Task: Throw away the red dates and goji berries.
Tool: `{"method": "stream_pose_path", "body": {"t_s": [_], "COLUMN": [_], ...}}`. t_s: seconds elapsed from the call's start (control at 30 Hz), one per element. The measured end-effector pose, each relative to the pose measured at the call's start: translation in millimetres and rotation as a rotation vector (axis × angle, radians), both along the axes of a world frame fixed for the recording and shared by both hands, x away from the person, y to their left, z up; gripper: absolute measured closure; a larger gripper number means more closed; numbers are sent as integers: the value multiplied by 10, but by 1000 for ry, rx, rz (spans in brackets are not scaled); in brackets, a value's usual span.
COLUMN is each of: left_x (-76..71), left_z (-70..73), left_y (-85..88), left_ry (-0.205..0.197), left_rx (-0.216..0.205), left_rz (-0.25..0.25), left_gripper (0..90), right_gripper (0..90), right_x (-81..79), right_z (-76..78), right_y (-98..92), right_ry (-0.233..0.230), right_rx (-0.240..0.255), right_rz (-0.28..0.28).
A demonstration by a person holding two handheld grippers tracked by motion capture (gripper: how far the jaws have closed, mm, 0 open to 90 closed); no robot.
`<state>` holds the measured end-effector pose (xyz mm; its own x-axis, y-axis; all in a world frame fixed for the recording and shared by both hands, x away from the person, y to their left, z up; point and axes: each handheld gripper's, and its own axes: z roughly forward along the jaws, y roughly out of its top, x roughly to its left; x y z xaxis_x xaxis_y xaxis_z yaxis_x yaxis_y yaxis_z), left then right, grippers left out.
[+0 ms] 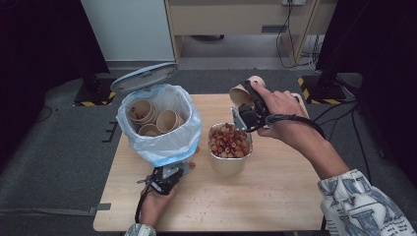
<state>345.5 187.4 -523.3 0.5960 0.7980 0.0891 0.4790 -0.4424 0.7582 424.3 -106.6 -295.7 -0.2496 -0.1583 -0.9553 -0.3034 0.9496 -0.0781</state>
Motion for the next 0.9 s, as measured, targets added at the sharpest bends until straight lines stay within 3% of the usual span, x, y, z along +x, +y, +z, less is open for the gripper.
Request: {"method": "stream_pose_path", "body": {"t_s": [0.37, 0.53, 0.67, 0.77, 0.9], "left_x": [-2, -1, -2, -1, -2], "left_z": [0, 0, 0, 0, 0], "left_y": [-2, -1, -1, 1, 0], "left_ry": [0, 0, 0, 1, 1], "left_rx": [1, 0, 1, 0, -1], "left_rz": [1, 1, 0, 0, 0], "left_gripper": [899, 899, 899, 899, 899], "right_gripper": [297, 297, 298, 298, 298], "right_x": [-9, -34, -62, -35, -49], "right_z": [75, 91, -61, -3, -31], "right_y": [-18, 42, 133, 117, 133], "right_ry": [-24, -82, -110, -135, -135], "right_rx": [0, -51, -194, -153, -174], "right_rz": [-1, 0, 36, 17, 24]}}
